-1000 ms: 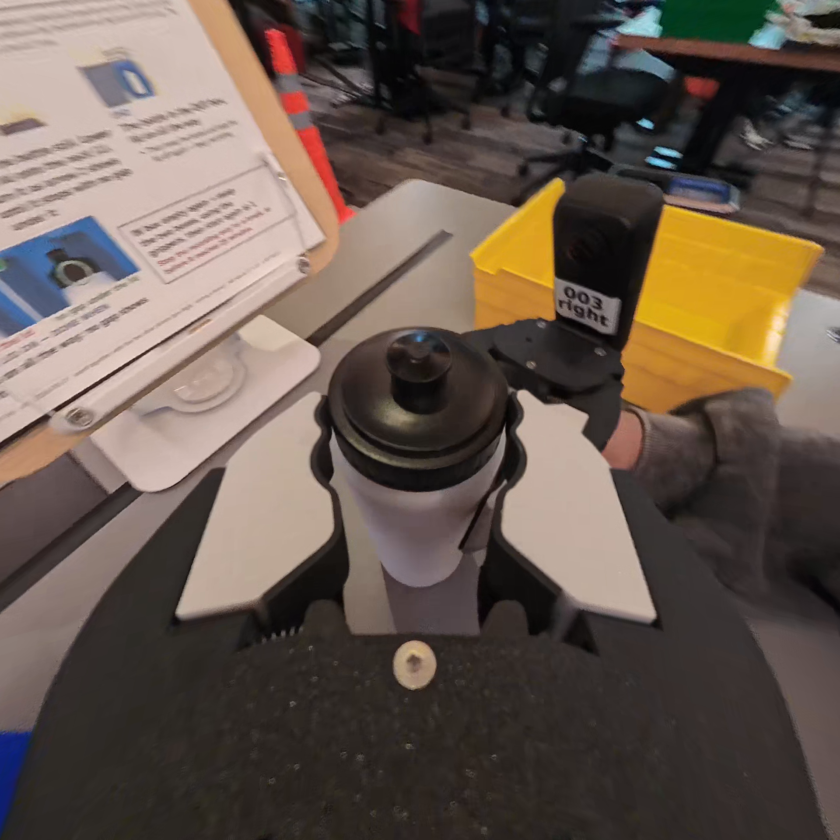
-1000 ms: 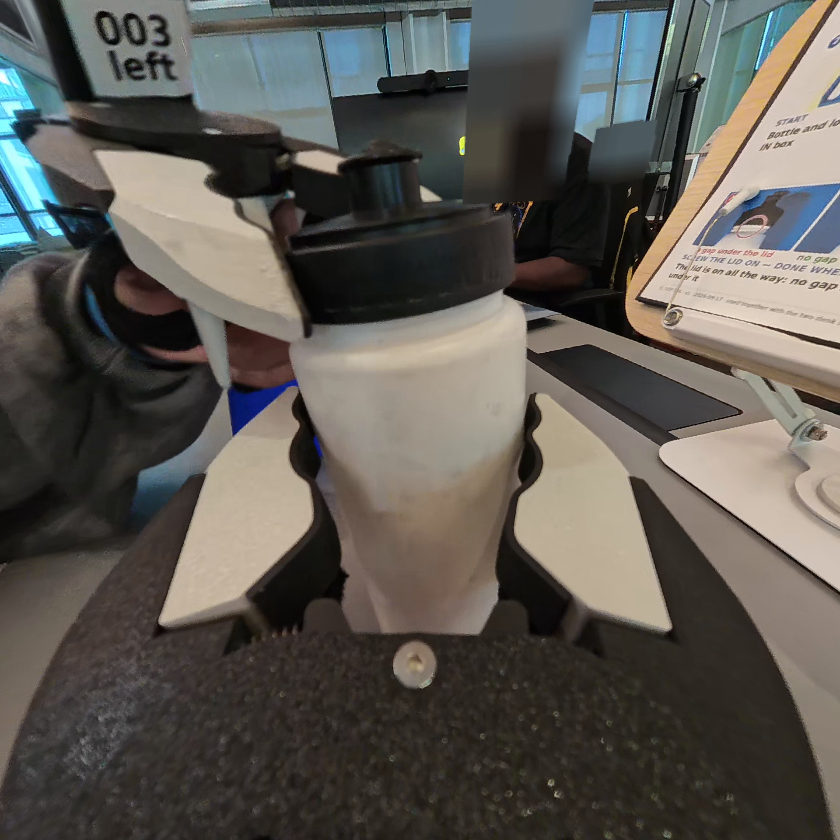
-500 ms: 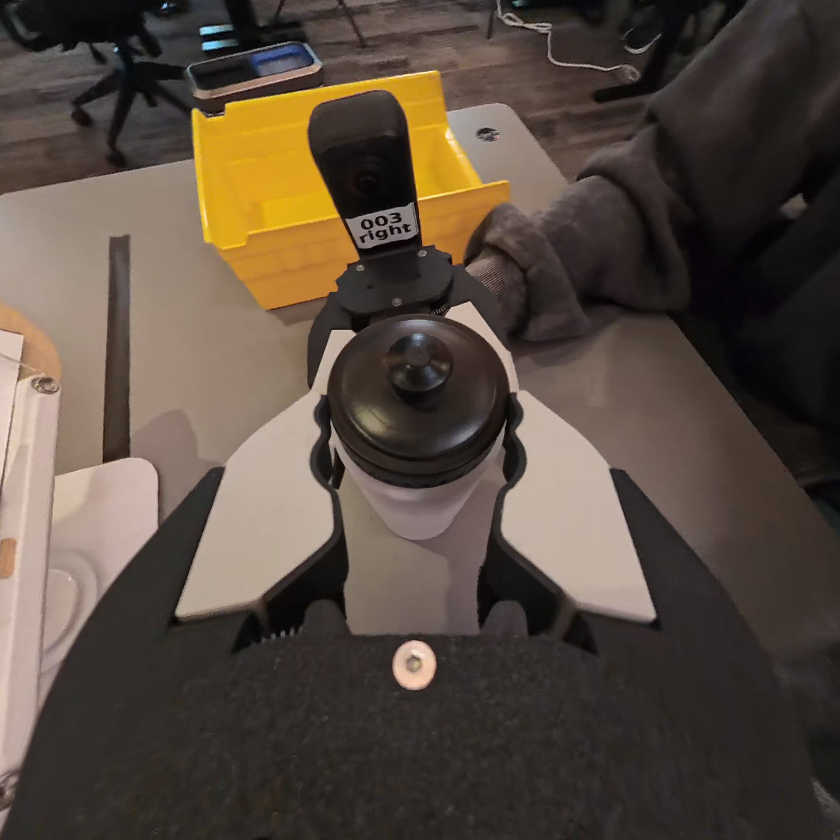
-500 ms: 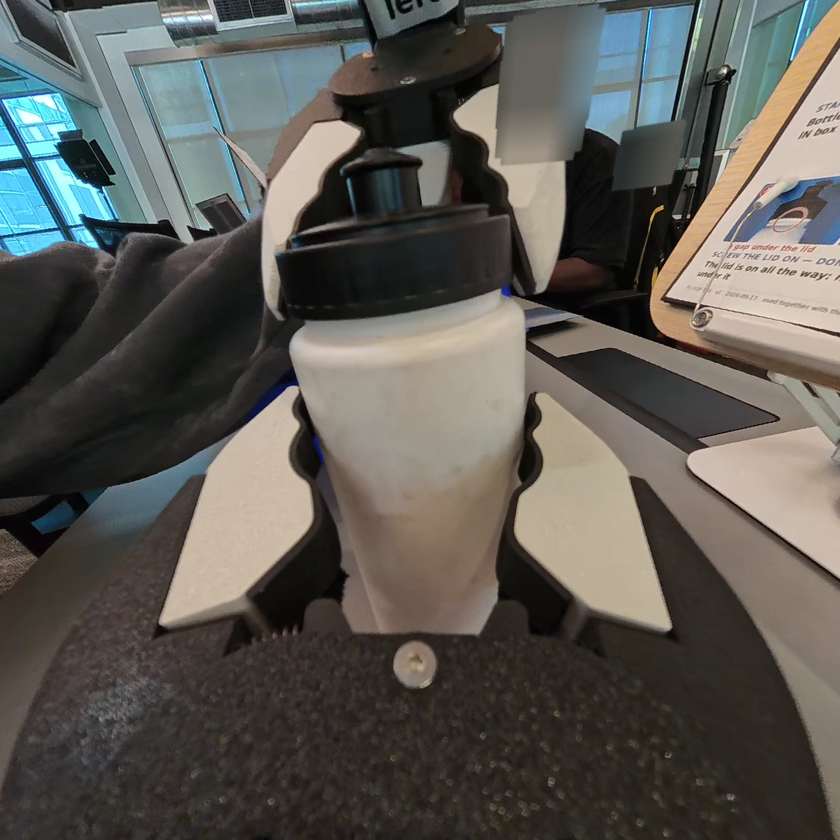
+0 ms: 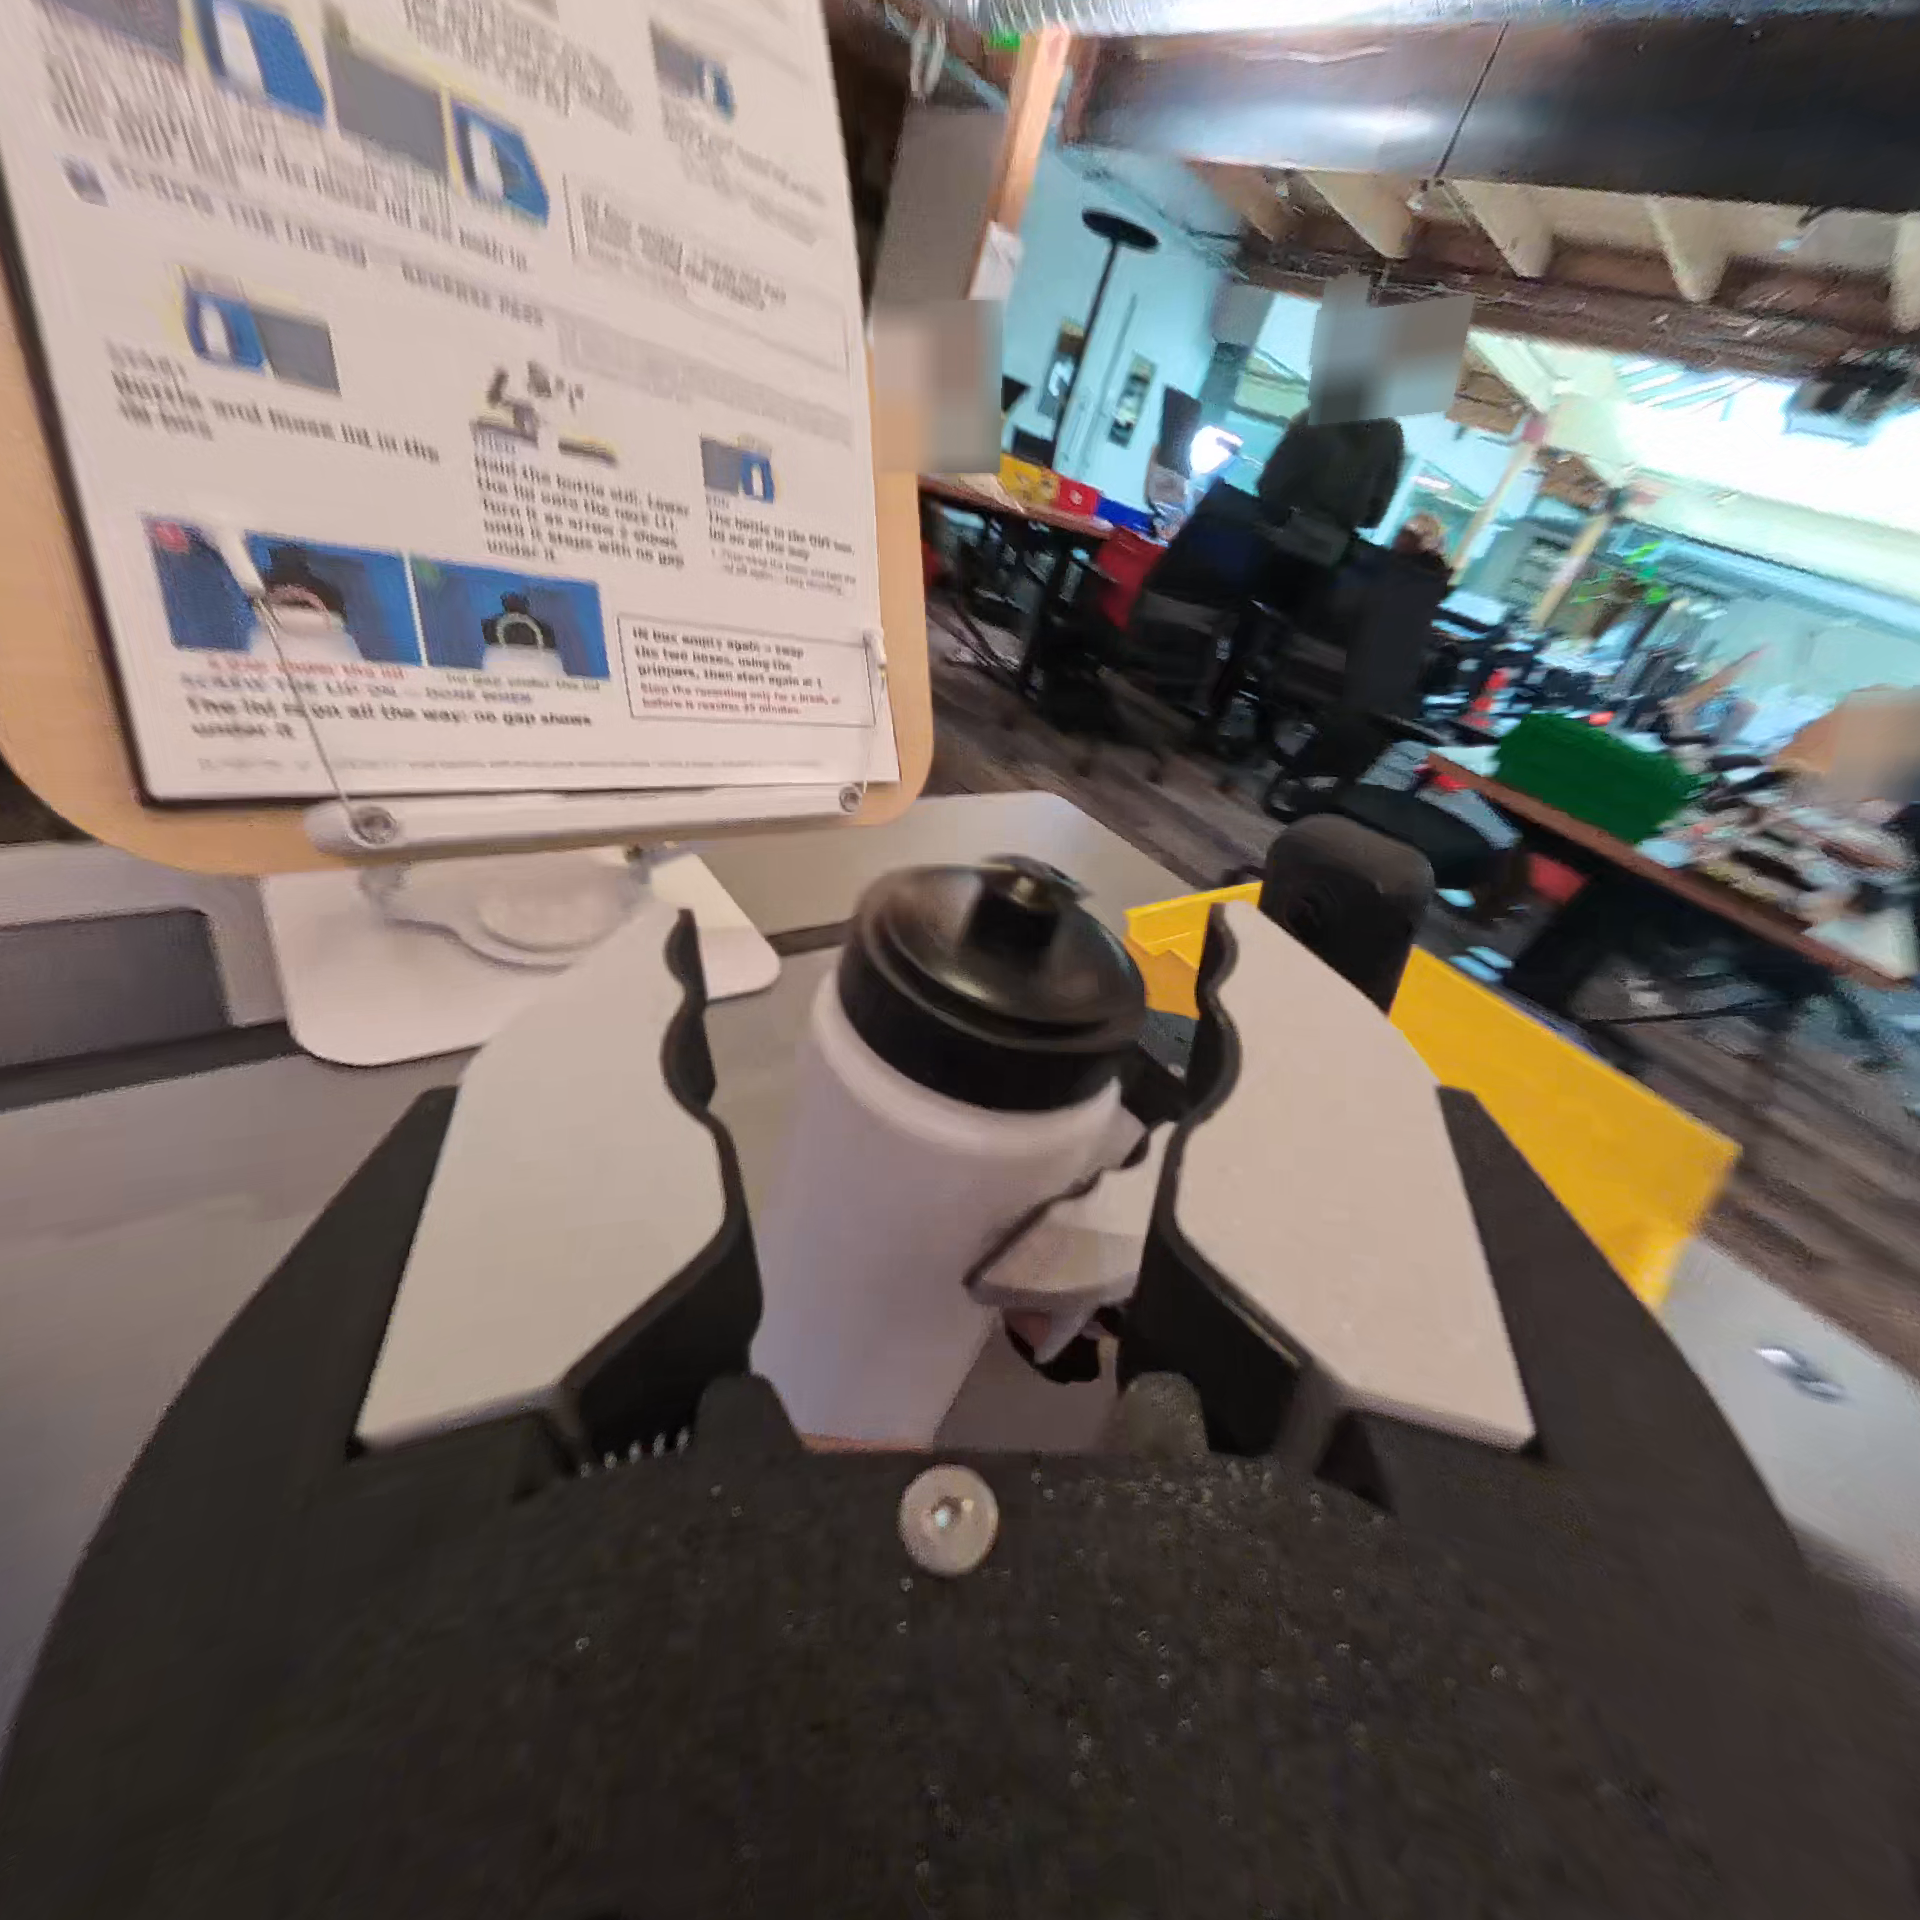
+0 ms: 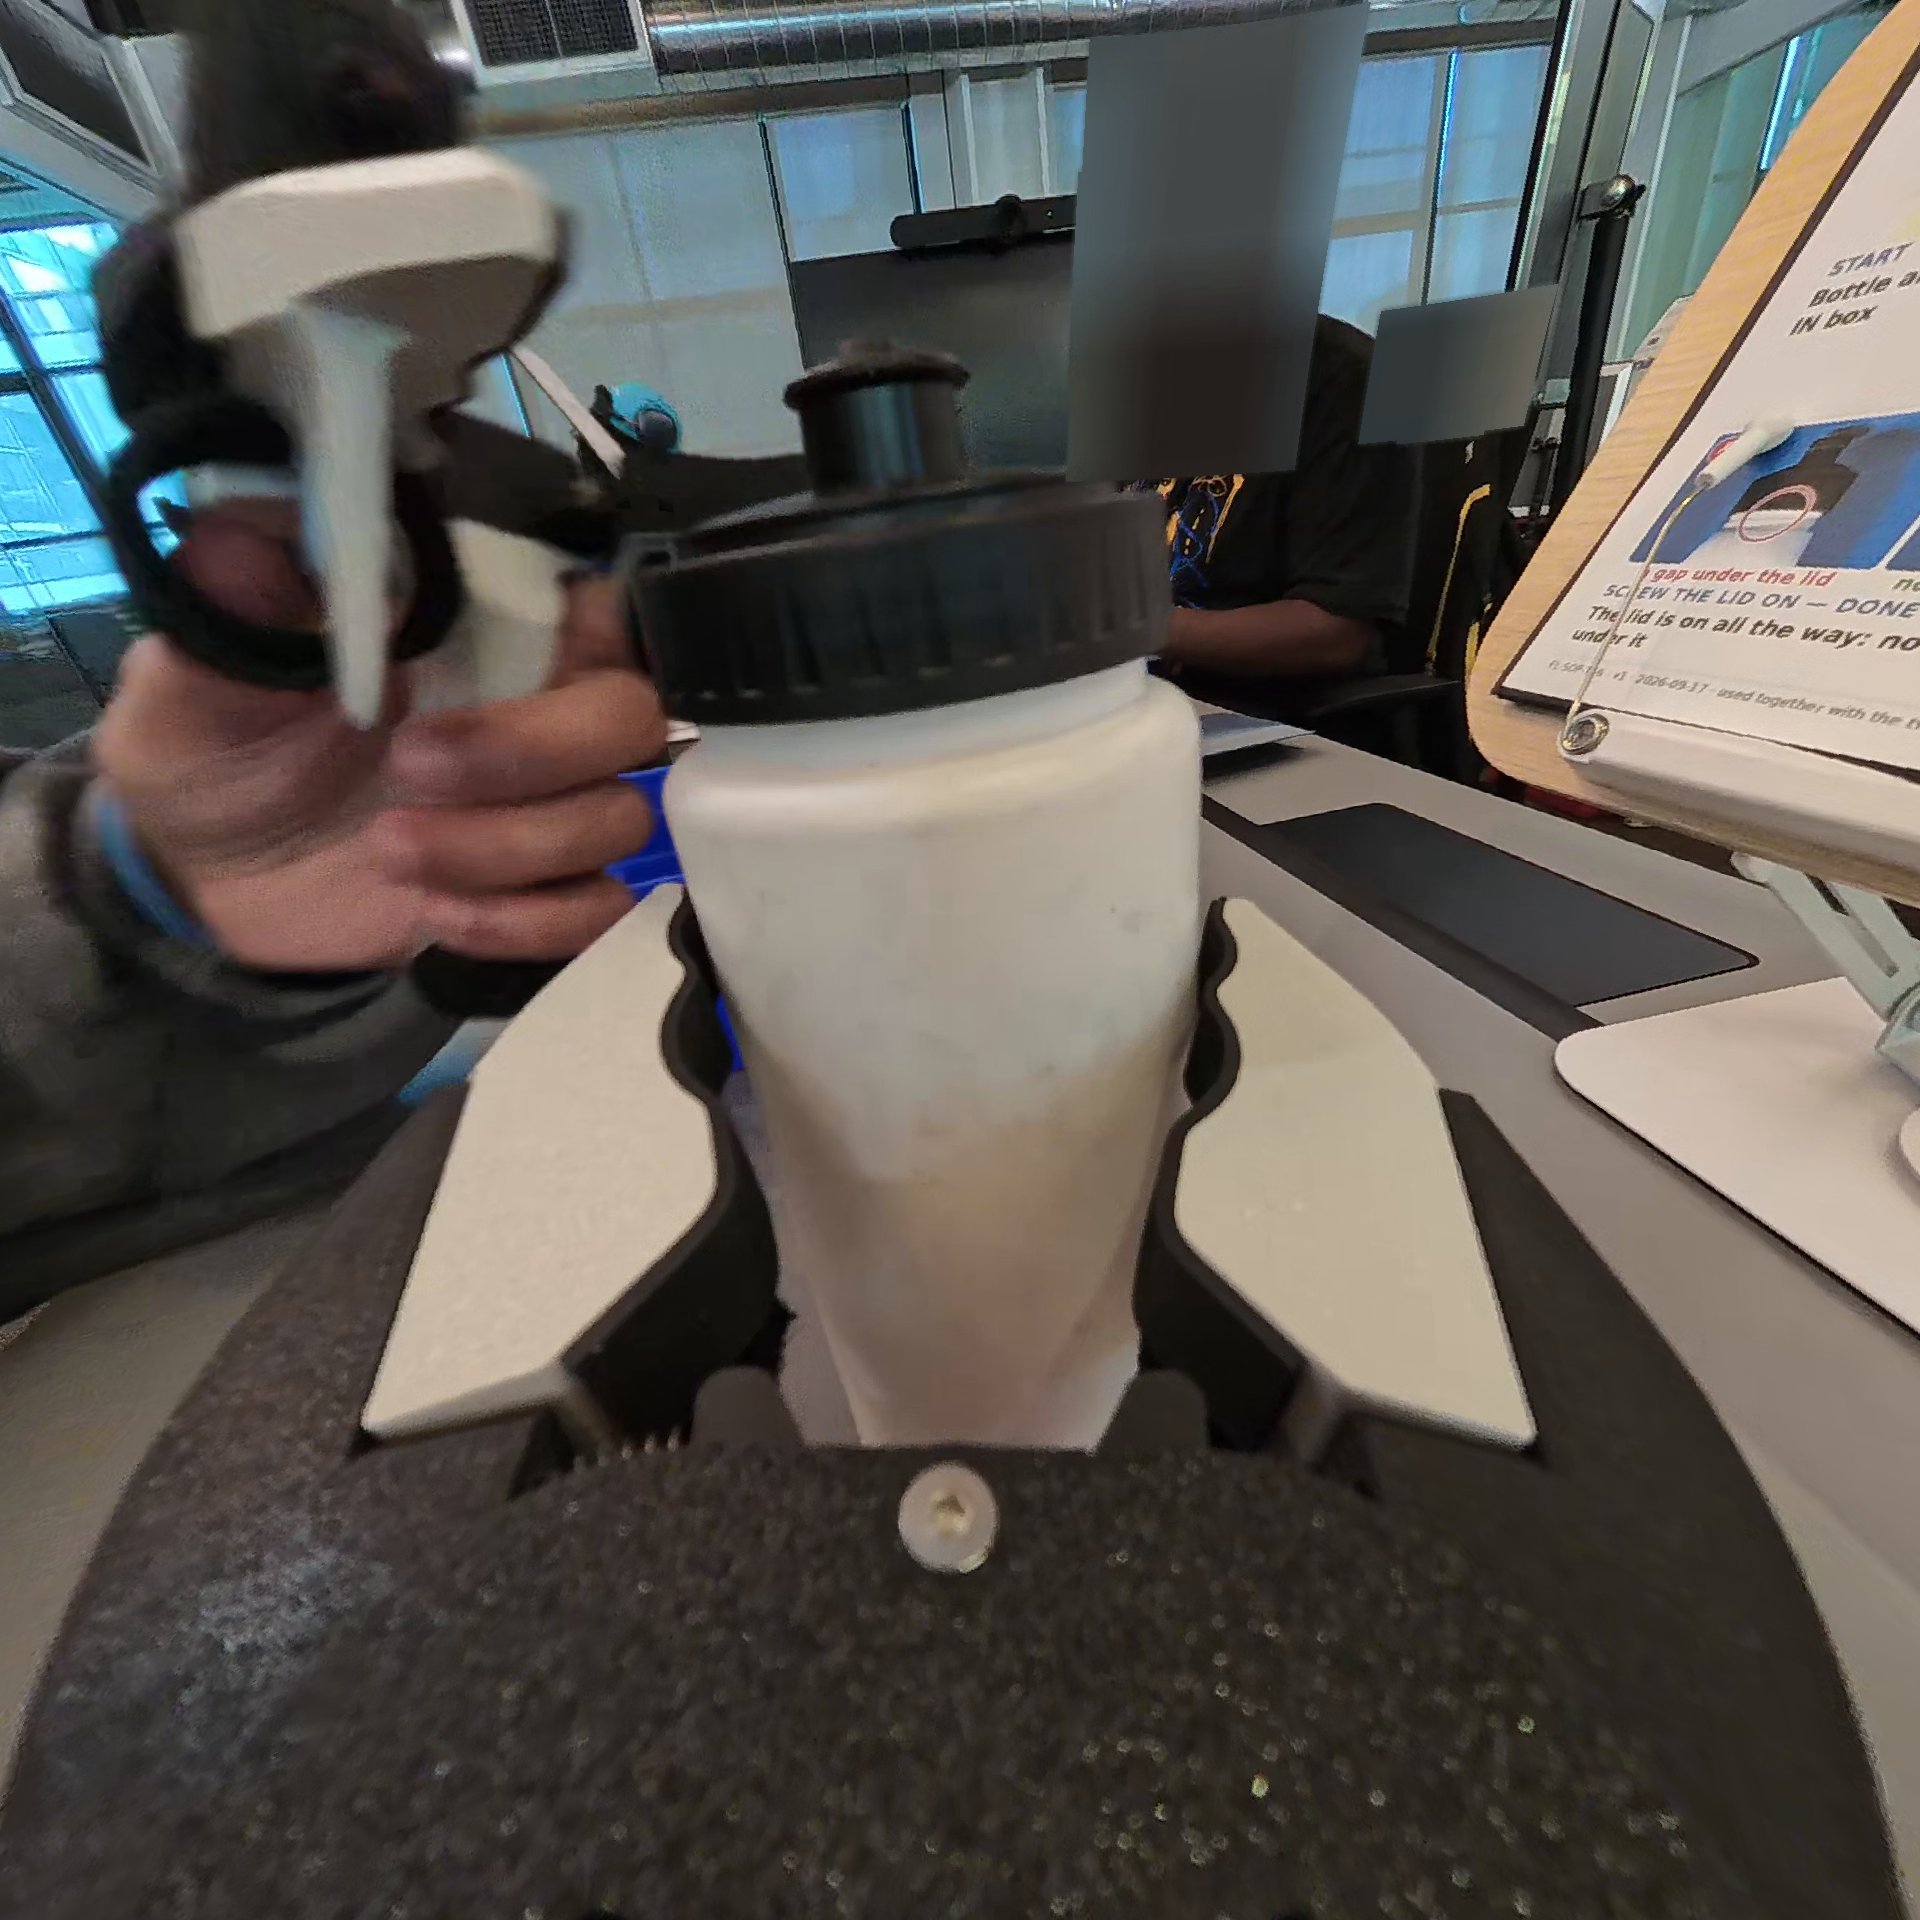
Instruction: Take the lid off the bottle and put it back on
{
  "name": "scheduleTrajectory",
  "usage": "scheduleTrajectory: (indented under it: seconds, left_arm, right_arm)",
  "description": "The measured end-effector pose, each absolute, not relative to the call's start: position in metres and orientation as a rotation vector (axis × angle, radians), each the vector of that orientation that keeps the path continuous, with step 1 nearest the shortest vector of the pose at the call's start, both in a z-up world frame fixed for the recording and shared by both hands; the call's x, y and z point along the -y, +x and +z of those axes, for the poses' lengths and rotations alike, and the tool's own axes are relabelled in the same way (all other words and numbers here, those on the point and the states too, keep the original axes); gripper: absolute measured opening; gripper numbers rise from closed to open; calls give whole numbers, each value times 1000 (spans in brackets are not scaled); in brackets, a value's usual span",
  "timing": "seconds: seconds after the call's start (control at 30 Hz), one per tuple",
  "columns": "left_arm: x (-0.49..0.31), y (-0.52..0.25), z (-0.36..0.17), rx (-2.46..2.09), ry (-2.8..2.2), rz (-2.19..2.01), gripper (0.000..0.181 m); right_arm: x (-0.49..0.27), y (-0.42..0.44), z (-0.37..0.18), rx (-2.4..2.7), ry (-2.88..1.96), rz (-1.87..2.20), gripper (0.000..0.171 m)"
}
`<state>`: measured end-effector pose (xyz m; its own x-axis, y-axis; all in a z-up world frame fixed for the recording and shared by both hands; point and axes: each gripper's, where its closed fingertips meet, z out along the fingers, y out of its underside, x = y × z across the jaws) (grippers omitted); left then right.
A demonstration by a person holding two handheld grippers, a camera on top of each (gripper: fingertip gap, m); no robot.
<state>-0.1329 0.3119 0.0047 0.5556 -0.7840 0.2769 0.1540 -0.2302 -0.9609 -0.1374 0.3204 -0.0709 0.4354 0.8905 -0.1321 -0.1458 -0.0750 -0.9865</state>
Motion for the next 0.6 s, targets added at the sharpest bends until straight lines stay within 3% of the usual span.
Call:
scheduleTrajectory:
  seconds: [0.13, 0.33, 0.37, 0.4, 0.6]
  left_arm:
    - [-299, -123, 4, -484, -1540, -688, 94]
    - [-314, -95, -29, -498, -1775, -615, 99]
    - [-319, -97, -30, -473, -1790, -605, 94]
    - [-323, -101, -30, -460, -1794, -590, 77]
    - [-314, -98, -32, -829, -1752, -755, 76]
  right_arm:
    - [-320, -137, -71, 717, -1380, 980, 88]
    - [-320, -137, -71, 721, -1387, 970, 88]
    - [-320, -137, -71, 721, -1389, 967, 87]
    - [-320, -137, -72, 722, -1392, 963, 88]
    - [-318, -136, -72, 745, -1389, 944, 87]
